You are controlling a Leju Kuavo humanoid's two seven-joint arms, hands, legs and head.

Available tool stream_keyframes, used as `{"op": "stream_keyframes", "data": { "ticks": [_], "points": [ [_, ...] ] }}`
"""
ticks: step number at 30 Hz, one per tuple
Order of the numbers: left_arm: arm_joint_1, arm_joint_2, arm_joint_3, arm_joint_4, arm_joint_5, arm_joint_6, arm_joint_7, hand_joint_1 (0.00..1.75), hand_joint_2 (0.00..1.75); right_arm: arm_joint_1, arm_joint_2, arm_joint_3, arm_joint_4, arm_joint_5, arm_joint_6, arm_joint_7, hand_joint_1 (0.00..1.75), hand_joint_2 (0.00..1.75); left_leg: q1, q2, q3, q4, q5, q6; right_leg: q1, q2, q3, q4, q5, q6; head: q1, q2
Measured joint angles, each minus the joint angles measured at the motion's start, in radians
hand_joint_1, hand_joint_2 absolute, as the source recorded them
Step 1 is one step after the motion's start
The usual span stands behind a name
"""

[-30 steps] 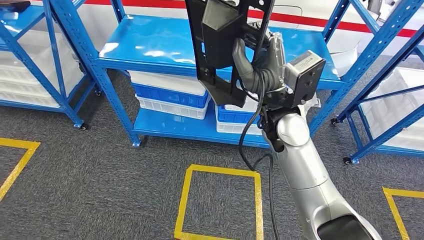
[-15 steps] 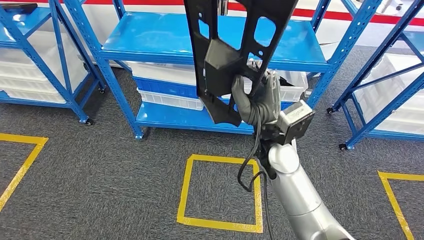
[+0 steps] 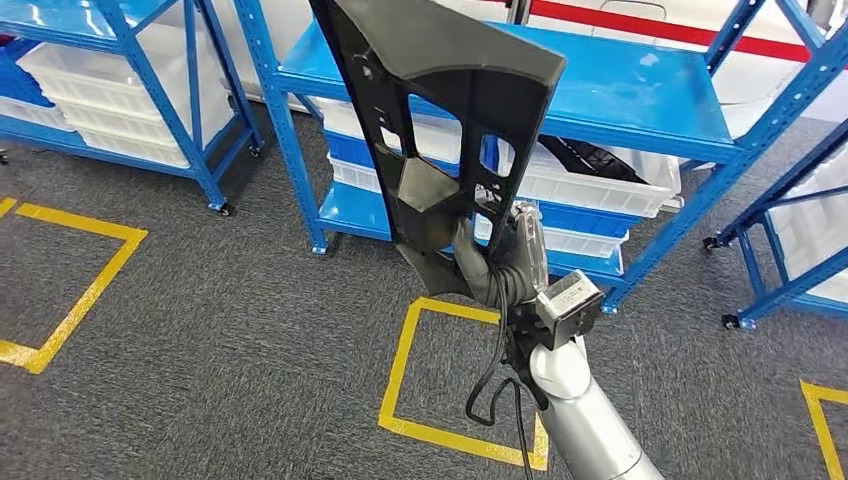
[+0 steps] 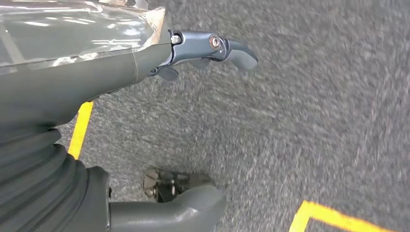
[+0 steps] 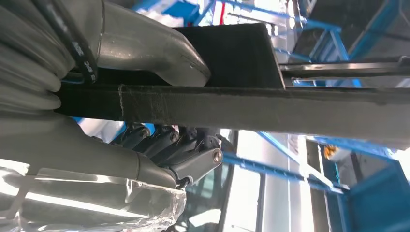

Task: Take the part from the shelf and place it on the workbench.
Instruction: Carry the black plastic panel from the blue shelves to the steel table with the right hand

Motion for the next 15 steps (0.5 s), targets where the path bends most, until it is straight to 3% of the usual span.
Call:
{"op": "stream_keyframes", "data": {
  "ticks": [2, 3, 4, 6, 8, 10, 12, 13, 15],
  "points": [
    [0.0, 0.0, 0.0, 0.0, 0.0, 0.0, 0.0, 0.0, 1.75, 0.009, -0.006, 0.002, 0.0, 0.0, 0.0, 0.0, 1.75, 1.75, -0.002, -0.021, -0.008, 0.0, 0.006, 0.004, -0.001, 0.01, -0.049, 0.105, -0.033, 0.004, 0.001, 0.0],
    [0.001, 0.0, 0.0, 0.0, 0.0, 0.0, 0.0, 0.0, 1.75, 0.012, -0.008, 0.002, 0.0, 0.0, 0.0, 0.0, 1.75, 1.75, -0.002, -0.032, -0.011, 0.001, 0.009, 0.004, -0.002, 0.012, -0.048, 0.104, -0.027, 0.011, 0.001, 0.0],
    [0.002, 0.0, 0.0, 0.0, 0.0, 0.0, 0.0, 0.0, 1.75, 0.014, -0.009, 0.003, 0.0, 0.0, 0.0, 0.0, 1.75, 1.75, -0.003, -0.043, -0.012, 0.001, 0.012, 0.002, -0.002, 0.014, -0.025, 0.061, -0.004, 0.018, 0.001, 0.0],
    [0.003, 0.0, 0.0, 0.0, 0.0, 0.0, 0.0, 0.0, 1.75, 0.015, -0.011, 0.004, -0.002, 0.0, 0.0, 0.0, 1.75, 1.75, -0.004, -0.064, -0.014, 0.001, 0.019, -0.006, -0.005, 0.039, 0.048, -0.088, 0.052, 0.028, 0.002, 0.0],
    [0.003, 0.0, 0.0, 0.0, 0.0, 0.0, 0.0, 0.0, 1.75, 0.015, -0.012, 0.004, -0.004, 0.0, 0.0, 0.0, 1.75, 1.75, -0.006, -0.08, -0.018, 0.001, 0.026, -0.018, -0.003, 0.059, 0.085, -0.175, 0.081, 0.02, 0.001, 0.0],
    [0.005, 0.0, 0.0, 0.0, 0.0, 0.0, 0.0, 0.0, 1.75, 0.015, -0.013, 0.004, -0.005, 0.001, 0.0, 0.0, 1.75, 1.75, -0.007, -0.092, -0.022, -0.005, 0.035, -0.031, 0.002, 0.051, 0.085, -0.183, 0.089, 0.005, 0.001, 0.0],
    [0.009, 0.0, 0.001, 0.0, 0.0, 0.0, 0.0, 0.0, 1.75, 0.016, -0.012, 0.005, -0.005, 0.003, 0.003, -0.002, 1.75, 1.75, -0.005, -0.082, -0.033, 0.005, 0.029, -0.041, -0.007, 0.036, 0.086, -0.187, 0.101, -0.012, 0.0, 0.0],
    [0.01, 0.001, 0.001, 0.0, 0.0, 0.0, -0.001, 0.0, 1.75, 0.019, -0.012, 0.005, -0.006, 0.006, 0.006, -0.005, 1.75, 1.75, -0.005, -0.065, -0.046, 0.033, 0.009, -0.044, -0.012, 0.027, 0.086, -0.19, 0.107, -0.021, -0.002, 0.0],
    [0.011, 0.001, 0.002, 0.0, 0.001, 0.0, -0.003, 0.0, 1.75, 0.033, -0.012, 0.005, -0.007, 0.012, 0.012, -0.014, 1.75, 1.75, -0.006, -0.028, -0.095, 0.149, -0.062, -0.048, -0.011, 0.008, 0.082, -0.191, 0.112, -0.031, -0.005, 0.0]
  ]
}}
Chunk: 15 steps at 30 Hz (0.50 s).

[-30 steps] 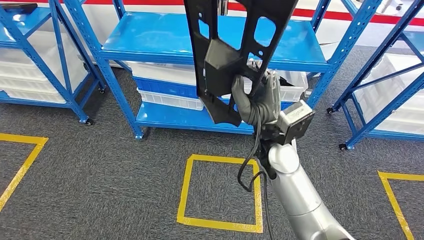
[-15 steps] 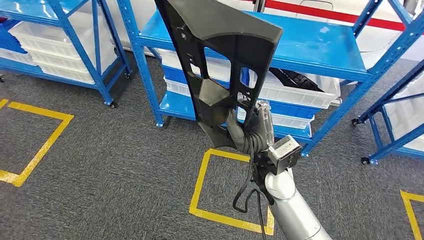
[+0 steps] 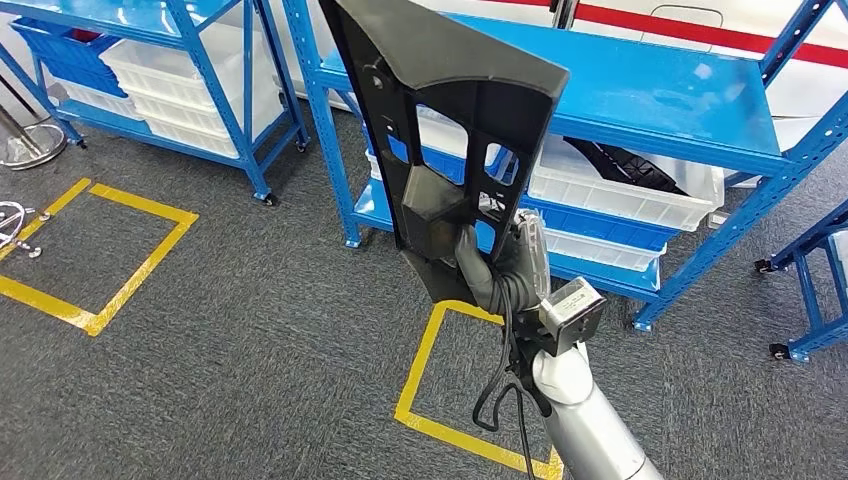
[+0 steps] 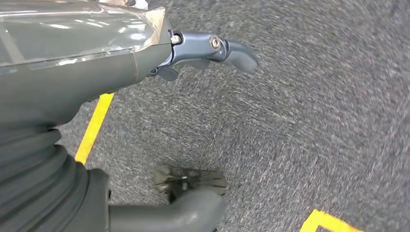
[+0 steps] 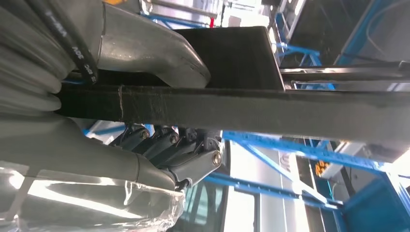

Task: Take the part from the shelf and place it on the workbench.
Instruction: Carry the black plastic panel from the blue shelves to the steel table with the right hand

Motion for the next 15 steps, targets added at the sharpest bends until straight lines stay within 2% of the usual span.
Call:
{"op": "stream_keyframes", "data": {
  "ticks": [1, 2, 3, 4, 6, 7, 8, 9, 11, 13, 15],
  "points": [
    [0.0, 0.0, 0.001, 0.0, 0.001, 0.0, -0.001, 0.0, 1.75, 0.01, 0.0, 0.0, 0.0, 0.002, 0.003, -0.005, 1.75, 1.75, 0.0, 0.008, -0.027, 0.067, -0.031, -0.003, 0.003, -0.011, -0.002, 0.0, 0.001, -0.002, -0.001, 0.0],
    [0.001, 0.0, 0.003, 0.0, 0.002, 0.0, -0.001, 0.0, 1.75, 0.022, -0.001, 0.0, 0.0, 0.003, 0.005, -0.008, 1.75, 1.75, 0.001, 0.012, -0.045, 0.115, -0.049, -0.005, 0.006, -0.022, -0.004, 0.001, 0.001, -0.003, -0.001, 0.0],
    [0.002, 0.0, 0.004, 0.0, 0.002, 0.0, -0.001, 0.0, 1.75, 0.034, -0.001, 0.0, 0.0, 0.004, 0.007, -0.012, 1.75, 1.75, 0.001, 0.015, -0.044, 0.128, -0.048, -0.006, 0.007, -0.032, -0.005, 0.001, 0.001, -0.004, -0.001, 0.0],
    [0.003, 0.001, 0.005, 0.0, 0.002, 0.0, -0.002, 0.0, 1.75, 0.044, -0.001, 0.001, 0.0, 0.003, 0.008, -0.015, 1.75, 1.75, 0.001, 0.02, -0.023, 0.097, -0.03, -0.006, 0.008, -0.042, -0.005, 0.002, 0.001, -0.004, -0.001, 0.0],
    [0.003, 0.001, 0.007, 0.0, 0.002, -0.003, -0.005, 0.0, 1.75, 0.058, -0.002, 0.001, -0.002, 0.003, 0.009, -0.021, 1.75, 1.75, 0.0, 0.047, 0.056, -0.036, 0.02, -0.002, 0.01, -0.058, -0.005, 0.003, -0.001, -0.001, -0.002, 0.0],
    [0.002, 0.001, 0.009, 0.0, 0.002, -0.008, -0.009, 0.0, 1.75, 0.062, -0.002, 0.001, -0.004, 0.003, 0.01, -0.025, 1.75, 1.75, -0.003, 0.059, 0.088, -0.094, 0.036, 0.004, 0.014, -0.065, -0.006, 0.005, -0.003, 0.002, -0.001, 0.0],
    [0.001, 0.001, 0.011, 0.0, 0.002, -0.013, -0.012, 0.0, 1.75, 0.066, -0.002, 0.0, -0.006, 0.003, 0.012, -0.029, 1.75, 1.75, -0.006, 0.068, 0.105, -0.129, 0.043, 0.011, 0.019, -0.071, -0.008, 0.006, -0.005, 0.005, 0.0, 0.0],
    [0.0, 0.001, 0.013, 0.0, 0.002, -0.02, -0.015, 0.0, 1.75, 0.071, -0.002, -0.001, -0.009, 0.003, 0.016, -0.034, 1.75, 1.75, -0.009, 0.069, 0.109, -0.142, 0.042, 0.018, 0.023, -0.077, -0.009, 0.006, -0.005, 0.008, 0.002, 0.0],
    [0.001, 0.001, 0.016, 0.0, 0.003, -0.027, -0.019, 0.0, 1.75, 0.084, -0.003, -0.003, -0.014, 0.008, 0.031, -0.046, 1.75, 1.75, -0.012, 0.052, 0.106, -0.146, 0.048, 0.031, 0.028, -0.087, -0.01, 0.006, -0.006, 0.015, 0.005, 0.0],
    [0.001, 0.0, 0.019, 0.0, 0.003, -0.033, -0.02, 0.0, 1.75, 0.099, -0.002, -0.007, -0.019, 0.022, 0.056, -0.064, 1.75, 1.75, -0.008, 0.036, 0.106, -0.155, 0.057, 0.045, 0.024, -0.059, -0.024, 0.038, -0.029, 0.022, 0.006, 0.0],
    [-0.001, 0.001, 0.022, 0.0, 0.005, -0.046, -0.019, 0.0, 1.75, 0.113, -0.001, -0.01, -0.023, 0.038, 0.077, -0.083, 1.75, 1.75, -0.004, 0.019, 0.103, -0.16, 0.065, 0.058, 0.017, -0.015, -0.075, 0.149, -0.084, 0.021, 0.008, 0.0]
  ]
}}
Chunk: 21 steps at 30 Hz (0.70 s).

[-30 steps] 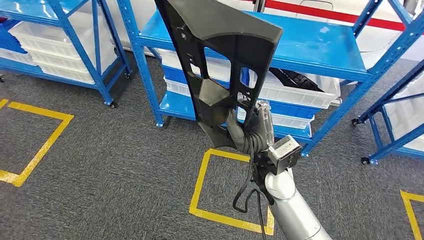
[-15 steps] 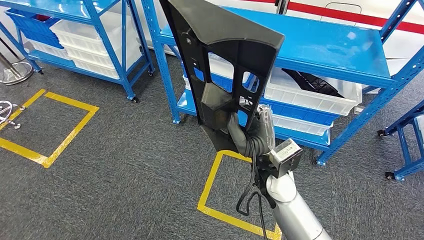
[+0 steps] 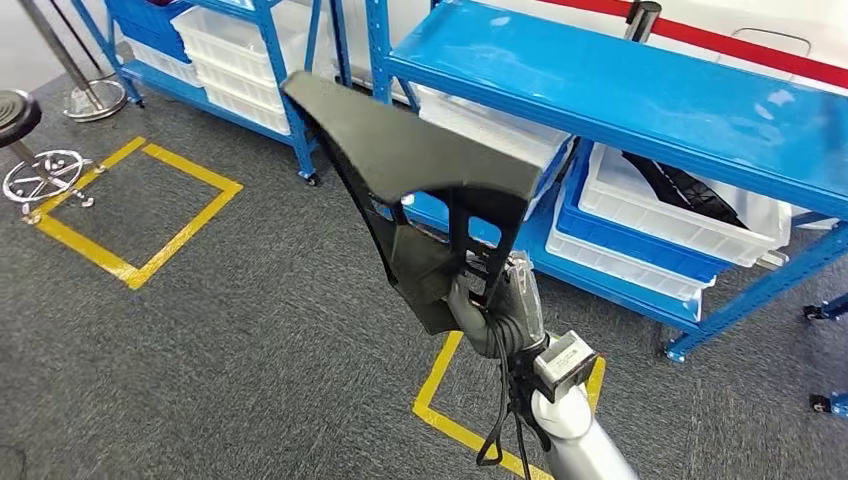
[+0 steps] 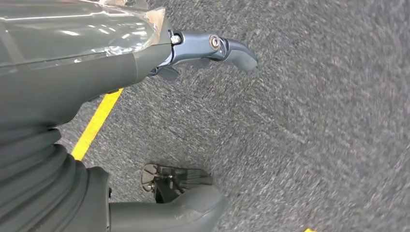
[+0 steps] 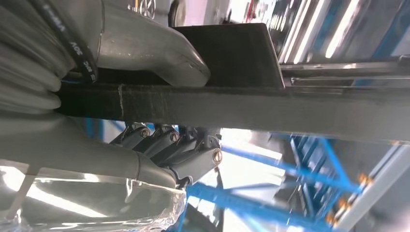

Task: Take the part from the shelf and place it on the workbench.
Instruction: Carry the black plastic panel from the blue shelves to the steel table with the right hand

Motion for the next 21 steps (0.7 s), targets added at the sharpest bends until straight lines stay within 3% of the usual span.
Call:
{"op": "stream_keyframes", "data": {
  "ticks": [2, 3, 4, 6, 7, 9, 11, 13, 14, 16, 18, 19, 21],
  "points": [
    [-0.001, 0.001, 0.001, 0.0, 0.002, -0.013, 0.004, 0.0, 1.75, 0.011, 0.001, 0.0, -0.001, 0.01, 0.008, -0.01, 1.75, 1.75, 0.001, -0.02, -0.006, 0.0, 0.004, 0.003, -0.004, 0.014, -0.059, 0.127, -0.047, 0.0, 0.002, 0.0],
    [0.0, 0.002, 0.002, 0.0, 0.004, -0.017, 0.007, 0.0, 1.75, 0.017, 0.003, 0.0, -0.002, 0.018, 0.008, -0.011, 1.75, 1.75, 0.001, -0.032, -0.008, 0.0, 0.006, 0.002, -0.006, 0.015, -0.068, 0.148, -0.05, 0.006, 0.002, 0.0],
    [0.001, 0.002, 0.004, 0.0, 0.007, -0.021, 0.011, 0.0, 1.75, 0.022, 0.007, -0.001, -0.004, 0.027, 0.009, -0.011, 1.75, 1.75, 0.002, -0.043, -0.01, 0.001, 0.009, 0.0, -0.008, 0.017, -0.058, 0.132, -0.038, 0.014, 0.002, 0.0],
    [0.003, 0.002, 0.009, 0.0, 0.011, -0.028, 0.019, 0.0, 1.75, 0.034, 0.02, -0.001, -0.017, 0.05, 0.009, -0.01, 1.75, 1.75, 0.004, -0.065, -0.011, 0.001, 0.014, -0.008, -0.017, 0.036, 0.008, 0.006, 0.012, 0.033, 0.002, 0.0],
    [0.003, 0.003, 0.012, 0.0, 0.011, -0.031, 0.021, 0.0, 1.75, 0.039, 0.026, 0.0, -0.026, 0.059, 0.009, -0.01, 1.75, 1.75, 0.003, -0.076, -0.013, 0.003, 0.015, -0.013, -0.02, 0.055, 0.039, -0.058, 0.033, 0.035, 0.002, 0.0],
    [0.002, 0.005, 0.017, 0.0, 0.012, -0.034, 0.025, 0.0, 1.75, 0.048, 0.037, 0.0, -0.042, 0.07, 0.01, -0.008, 1.75, 1.75, 0.001, -0.093, -0.016, 0.002, 0.02, -0.027, -0.023, 0.078, 0.069, -0.13, 0.056, 0.027, 0.002, 0.0],
    [0.005, 0.008, 0.023, 0.0, 0.013, -0.035, 0.029, 0.0, 1.75, 0.054, 0.046, -0.001, -0.057, 0.076, 0.013, -0.006, 1.75, 1.75, 0.004, -0.105, -0.02, -0.005, 0.027, -0.042, -0.021, 0.066, 0.071, -0.139, 0.064, 0.008, 0.002, 0.0],
    [0.007, 0.01, 0.025, 0.0, 0.015, -0.035, 0.035, 0.0, 1.75, 0.055, 0.057, -0.002, -0.07, 0.077, 0.021, -0.005, 1.75, 1.75, 0.007, -0.077, -0.036, 0.02, 0.01, -0.05, -0.024, 0.048, 0.074, -0.143, 0.075, -0.012, 0.0, 0.0],
    [0.006, 0.01, 0.026, 0.0, 0.018, -0.035, 0.036, 0.0, 1.75, 0.055, 0.062, -0.004, -0.076, 0.074, 0.028, -0.005, 1.75, 1.75, 0.007, -0.052, -0.055, 0.063, -0.019, -0.053, -0.026, 0.038, 0.074, -0.145, 0.079, -0.019, -0.002, 0.0],
    [0.0, 0.011, 0.029, 0.0, 0.025, -0.034, 0.036, 0.0, 1.75, 0.055, 0.071, -0.008, -0.087, 0.065, 0.046, -0.003, 1.75, 1.75, 0.006, -0.013, -0.114, 0.201, -0.096, -0.057, -0.018, 0.015, 0.072, -0.145, 0.081, -0.027, -0.006, 0.0],
    [-0.001, 0.011, 0.04, 0.0, 0.035, -0.029, 0.031, 0.0, 1.75, 0.053, 0.081, -0.011, -0.091, 0.056, 0.073, 0.004, 1.75, 1.75, 0.006, -0.005, -0.153, 0.302, -0.133, -0.059, -0.011, -0.008, 0.07, -0.144, 0.08, -0.028, -0.005, 0.0],
    [-0.001, 0.011, 0.046, 0.0, 0.042, -0.024, 0.028, 0.0, 1.75, 0.051, 0.086, -0.011, -0.091, 0.052, 0.087, 0.007, 1.75, 1.75, 0.006, -0.003, -0.147, 0.3, -0.126, -0.058, -0.009, -0.019, 0.07, -0.144, 0.079, -0.029, -0.006, 0.0],
    [-0.001, 0.013, 0.06, -0.001, 0.057, -0.01, 0.023, 0.0, 1.75, 0.04, 0.099, -0.01, -0.091, 0.044, 0.113, 0.01, 1.75, 1.75, 0.004, 0.013, -0.079, 0.188, -0.073, -0.049, -0.004, -0.037, 0.072, -0.144, 0.077, -0.031, -0.006, 0.0]
  ]
}}
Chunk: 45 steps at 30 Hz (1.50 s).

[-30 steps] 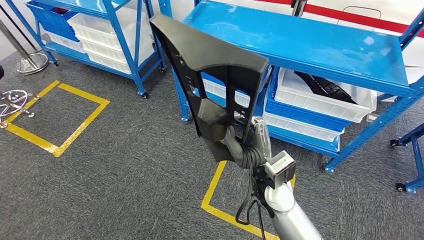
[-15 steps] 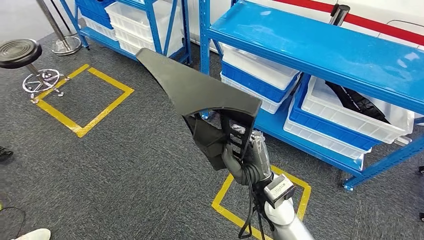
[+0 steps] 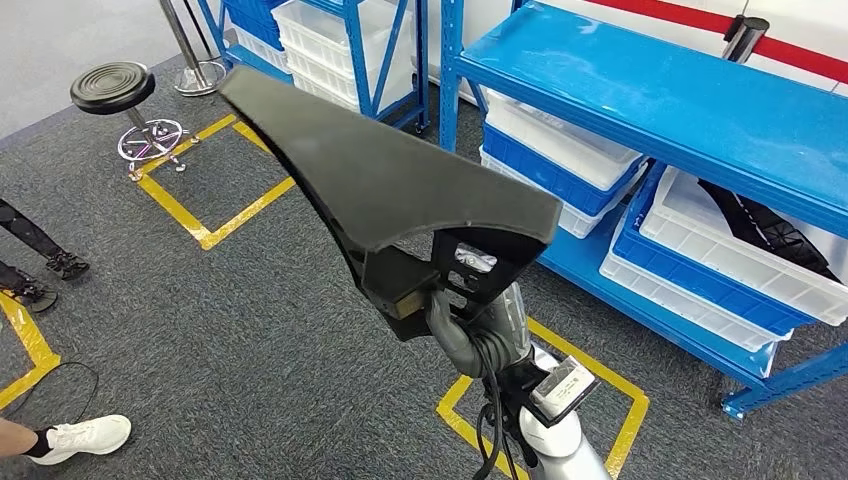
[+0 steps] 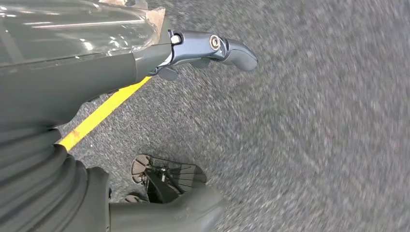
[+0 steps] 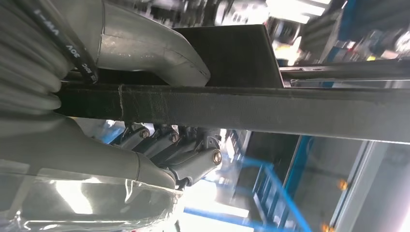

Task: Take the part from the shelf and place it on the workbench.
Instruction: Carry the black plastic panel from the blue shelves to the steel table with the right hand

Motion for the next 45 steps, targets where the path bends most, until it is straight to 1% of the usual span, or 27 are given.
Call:
{"op": "stream_keyframes", "data": {
  "ticks": [2, 3, 6, 8, 10, 12, 13, 14, 15, 17, 19, 21, 23, 25, 27, 28, 29, 30, 32, 34, 37, 39, 41, 42, 43, 44, 45],
  "points": [
    [-0.004, 0.002, 0.019, -0.001, 0.017, 0.021, -0.001, 0.0, 1.75, -0.024, 0.012, 0.004, 0.003, -0.018, 0.02, 0.002, 1.75, 1.75, -0.009, 0.034, 0.072, -0.131, 0.041, 0.013, 0.011, -0.015, 0.0, 0.002, -0.004, 0.002, 0.001, 0.0],
    [-0.007, 0.003, 0.029, -0.001, 0.024, 0.032, 0.001, 0.0, 1.75, -0.042, 0.018, 0.007, 0.006, -0.03, 0.028, 0.006, 1.75, 1.75, -0.014, 0.044, 0.088, -0.164, 0.048, 0.018, 0.015, -0.022, -0.001, 0.002, -0.005, 0.004, 0.002, 0.0],
    [-0.009, 0.004, 0.055, -0.001, 0.034, 0.054, 0.011, 0.0, 1.75, -0.098, 0.037, 0.02, 0.02, -0.066, 0.043, 0.025, 1.75, 1.75, -0.017, 0.027, 0.091, -0.185, 0.055, 0.032, 0.019, -0.04, -0.003, 0.002, -0.009, 0.015, 0.003, 0.0],
    [-0.009, 0.002, 0.065, -0.001, 0.034, 0.058, 0.015, 0.0, 1.75, -0.124, 0.048, 0.025, 0.027, -0.085, 0.048, 0.035, 1.75, 1.75, -0.012, 0.009, 0.095, -0.199, 0.065, 0.045, 0.016, -0.007, -0.019, 0.043, -0.035, 0.02, 0.004, 0.0],
    [-0.011, 0.0, 0.067, -0.001, 0.028, 0.06, 0.019, 0.0, 1.75, -0.135, 0.049, 0.027, 0.029, -0.102, 0.049, 0.039, 1.75, 1.75, -0.009, -0.011, 0.096, -0.204, 0.071, 0.052, 0.007, 0.04, -0.072, 0.159, -0.085, 0.018, 0.006, 0.0],
    [-0.012, -0.008, 0.067, -0.001, 0.012, 0.064, 0.022, 0.0, 1.75, -0.13, 0.035, 0.02, 0.024, -0.126, 0.046, 0.038, 1.75, 1.75, -0.009, -0.036, 0.094, -0.204, 0.072, 0.053, 0.0, 0.053, -0.128, 0.272, -0.12, 0.023, 0.007, 0.0],
    [-0.01, -0.014, 0.065, -0.001, -0.004, 0.062, 0.02, 0.0, 1.75, -0.122, 0.023, 0.009, 0.016, -0.141, 0.043, 0.036, 1.75, 1.75, -0.008, -0.05, 0.094, -0.203, 0.073, 0.052, -0.004, 0.054, -0.136, 0.284, -0.116, 0.032, 0.007, 0.0],
    [-0.009, -0.021, 0.062, -0.001, -0.027, 0.054, 0.016, 0.0, 1.75, -0.112, 0.008, -0.01, 0.005, -0.153, 0.038, 0.032, 1.75, 1.75, -0.007, -0.064, 0.094, -0.202, 0.074, 0.051, -0.008, 0.056, -0.125, 0.254, -0.095, 0.044, 0.007, 0.0],
    [-0.008, -0.027, 0.055, -0.001, -0.055, 0.042, 0.01, 0.0, 1.75, -0.099, -0.008, -0.036, -0.009, -0.163, 0.031, 0.026, 1.75, 1.75, -0.006, -0.078, 0.095, -0.201, 0.074, 0.049, -0.013, 0.063, -0.098, 0.189, -0.064, 0.057, 0.008, 0.0],
    [-0.008, -0.034, 0.032, -0.001, -0.117, 0.015, 0.009, 0.0, 1.75, -0.061, -0.038, -0.11, -0.045, -0.173, 0.012, 0.006, 1.75, 1.75, -0.006, -0.105, 0.093, -0.197, 0.075, 0.041, -0.02, 0.087, -0.043, 0.054, -0.011, 0.068, 0.008, 0.0],
    [-0.011, -0.037, -0.003, -0.001, -0.174, -0.005, 0.029, 0.0, 1.75, -0.002, -0.06, -0.201, -0.092, -0.168, 0.0, -0.021, 1.75, 1.75, -0.005, -0.125, 0.087, -0.195, 0.077, 0.027, -0.017, 0.095, -0.025, 0.006, 0.007, 0.059, 0.008, 0.0],
    [-0.012, -0.037, -0.034, -0.001, -0.205, -0.014, 0.053, 0.0, 1.75, 0.052, -0.071, -0.274, -0.136, -0.16, -0.002, -0.039, 1.75, 1.75, -0.001, -0.133, 0.08, -0.194, 0.079, 0.015, -0.016, 0.08, -0.021, 0.005, 0.014, 0.045, 0.007, 0.0],
    [-0.016, -0.036, -0.053, -0.001, -0.214, -0.015, 0.065, 0.0, 1.75, 0.084, -0.074, -0.316, -0.171, -0.151, -0.001, -0.042, 1.75, 1.75, -0.001, -0.093, 0.066, -0.162, 0.056, 0.009, -0.021, 0.068, -0.019, 0.001, 0.021, 0.03, 0.004, 0.0],
    [-0.025, -0.035, -0.065, -0.001, -0.217, -0.016, 0.069, 0.0, 1.75, 0.108, -0.075, -0.341, -0.199, -0.14, -0.001, -0.041, 1.75, 1.75, -0.002, -0.037, 0.02, -0.055, -0.006, 0.004, -0.018, 0.052, -0.019, 0.0, 0.021, 0.019, -0.001, 0.0],
    [-0.031, -0.035, -0.071, -0.001, -0.217, -0.016, 0.074, 0.0, 1.75, 0.126, -0.077, -0.356, -0.215, -0.129, -0.002, -0.038, 1.75, 1.75, -0.001, -0.018, -0.034, 0.068, -0.059, 0.0, -0.01, 0.031, -0.021, 0.0, 0.02, 0.015, -0.004, 0.0],
    [-0.031, -0.035, -0.073, -0.001, -0.216, -0.016, 0.076, 0.0, 1.75, 0.133, -0.077, -0.36, -0.22, -0.124, -0.003, -0.036, 1.75, 1.75, -0.001, -0.015, -0.042, 0.091, -0.063, 0.001, -0.007, 0.021, -0.021, 0.0, 0.02, 0.015, -0.004, 0.0],
    [-0.03, -0.034, -0.074, -0.001, -0.212, -0.015, 0.079, 0.0, 1.75, 0.138, -0.077, -0.362, -0.224, -0.12, -0.003, -0.035, 1.75, 1.75, -0.002, -0.013, -0.027, 0.07, -0.048, 0.003, -0.004, 0.011, -0.021, 0.0, 0.02, 0.014, -0.004, 0.0],
    [-0.03, -0.034, -0.075, -0.001, -0.207, -0.014, 0.082, 0.0, 1.75, 0.142, -0.078, -0.363, -0.228, -0.117, -0.003, -0.034, 1.75, 1.75, -0.003, -0.007, 0.008, 0.013, -0.021, 0.007, -0.002, 0.001, -0.021, 0.0, 0.02, 0.015, -0.004, 0.0],
    [-0.029, -0.032, -0.076, -0.001, -0.193, -0.009, 0.085, 0.0, 1.75, 0.145, -0.078, -0.36, -0.232, -0.107, -0.002, -0.034, 1.75, 1.75, -0.01, 0.028, 0.088, -0.128, 0.022, 0.021, 0.004, -0.017, -0.019, -0.001, 0.019, 0.015, -0.002, 0.0],
    [-0.027, -0.03, -0.075, -0.001, -0.183, -0.005, 0.089, 0.0, 1.75, 0.146, -0.076, -0.351, -0.233, -0.092, -0.003, -0.037, 1.75, 1.75, -0.019, 0.047, 0.118, -0.189, 0.034, 0.032, 0.008, -0.034, -0.018, -0.001, 0.018, 0.019, 0.0, 0.0],
    [-0.02, -0.024, -0.072, -0.001, -0.176, -0.006, 0.086, 0.0, 1.75, 0.146, -0.063, -0.324, -0.236, -0.075, -0.01, -0.034, 1.75, 1.75, -0.022, 0.019, 0.118, -0.203, 0.048, 0.046, 0.009, -0.048, -0.019, -0.001, 0.014, 0.029, 0.002, 0.0],
    [-0.018, -0.022, -0.069, -0.001, -0.175, -0.007, 0.08, 0.0, 1.75, 0.145, -0.055, -0.31, -0.241, -0.069, -0.015, -0.026, 1.75, 1.75, -0.015, -0.001, 0.124, -0.221, 0.063, 0.059, 0.007, -0.007, -0.043, 0.058, -0.02, 0.029, 0.003, 0.0],
    [-0.018, -0.021, -0.068, -0.001, -0.175, -0.007, 0.078, 0.0, 1.75, 0.146, -0.052, -0.303, -0.243, -0.065, -0.018, -0.018, 1.75, 1.75, -0.012, -0.024, 0.121, -0.226, 0.071, 0.065, -0.001, 0.041, -0.101, 0.188, -0.08, 0.023, 0.005, 0.0],
    [-0.017, -0.021, -0.067, -0.001, -0.176, -0.008, 0.077, 0.0, 1.75, 0.147, -0.051, -0.302, -0.243, -0.064, -0.019, -0.016, 1.75, 1.75, -0.012, -0.037, 0.118, -0.226, 0.072, 0.064, -0.004, 0.05, -0.128, 0.247, -0.1, 0.025, 0.007, 0.0],
    [-0.016, -0.02, -0.066, -0.001, -0.176, -0.01, 0.076, 0.0, 1.75, 0.147, -0.05, -0.302, -0.243, -0.064, -0.019, -0.014, 1.75, 1.75, -0.012, -0.05, 0.117, -0.225, 0.073, 0.062, -0.006, 0.053, -0.142, 0.278, -0.108, 0.03, 0.007, 0.0],
    [-0.015, -0.02, -0.066, -0.001, -0.178, -0.012, 0.074, 0.0, 1.75, 0.147, -0.05, -0.301, -0.243, -0.063, -0.019, -0.013, 1.75, 1.75, -0.012, -0.064, 0.116, -0.225, 0.074, 0.06, -0.01, 0.054, -0.136, 0.268, -0.097, 0.04, 0.008, 0.0],
    [-0.014, -0.021, -0.066, -0.001, -0.18, -0.016, 0.073, 0.0, 1.75, 0.146, -0.049, -0.3, -0.244, -0.063, -0.018, -0.012, 1.75, 1.75, -0.011, -0.077, 0.115, -0.223, 0.075, 0.057, -0.014, 0.058, -0.111, 0.217, -0.072, 0.052, 0.008, 0.0]
  ]
}}
